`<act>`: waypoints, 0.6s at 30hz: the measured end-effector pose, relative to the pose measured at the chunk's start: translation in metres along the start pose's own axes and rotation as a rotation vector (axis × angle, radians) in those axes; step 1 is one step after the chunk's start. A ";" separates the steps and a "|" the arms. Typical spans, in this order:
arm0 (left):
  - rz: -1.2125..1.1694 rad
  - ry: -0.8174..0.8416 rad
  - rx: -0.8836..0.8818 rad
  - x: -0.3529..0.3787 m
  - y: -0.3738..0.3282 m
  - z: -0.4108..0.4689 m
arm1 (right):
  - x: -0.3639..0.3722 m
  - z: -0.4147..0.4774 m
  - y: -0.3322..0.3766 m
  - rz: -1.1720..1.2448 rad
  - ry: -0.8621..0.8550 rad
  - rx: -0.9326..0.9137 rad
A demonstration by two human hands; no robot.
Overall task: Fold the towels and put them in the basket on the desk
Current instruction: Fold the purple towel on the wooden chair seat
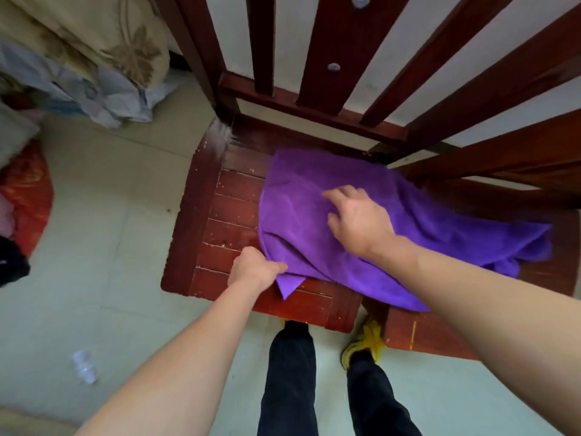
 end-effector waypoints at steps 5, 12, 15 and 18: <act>-0.179 -0.199 0.023 -0.037 0.006 -0.012 | 0.034 0.013 0.008 -0.054 0.229 0.004; 0.041 -0.424 0.039 -0.121 0.017 0.015 | 0.029 0.029 0.020 0.064 0.241 -0.046; 0.123 -0.473 0.192 -0.123 -0.015 0.001 | 0.010 0.026 0.017 0.062 0.082 0.003; 0.038 -0.534 0.372 -0.120 -0.065 -0.017 | -0.007 0.011 0.002 -0.034 -0.084 0.075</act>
Point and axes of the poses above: each hand's wrist, its own z-axis towards the middle knuckle, its own x-axis out of the palm, y = z × x, the point moved 6 cm from there along z, towards the middle knuckle, and after that the axes turned 14 degrees about -x, right-handed, at the moved point
